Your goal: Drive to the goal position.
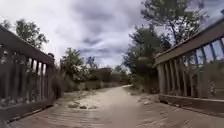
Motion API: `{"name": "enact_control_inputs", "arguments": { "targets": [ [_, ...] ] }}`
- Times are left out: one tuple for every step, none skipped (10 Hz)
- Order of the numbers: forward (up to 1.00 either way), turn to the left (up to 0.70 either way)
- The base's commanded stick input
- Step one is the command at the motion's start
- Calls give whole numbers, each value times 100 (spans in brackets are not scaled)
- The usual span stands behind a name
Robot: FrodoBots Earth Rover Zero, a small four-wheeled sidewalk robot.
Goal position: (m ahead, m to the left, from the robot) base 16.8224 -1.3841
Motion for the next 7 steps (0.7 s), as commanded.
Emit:
{"name": "enact_control_inputs", "arguments": {
  "targets": [
    [85, 0],
    [85, 0],
    [85, 0],
    [85, 0],
    [85, 0],
    [85, 0],
    [85, 0]
  ]
}}
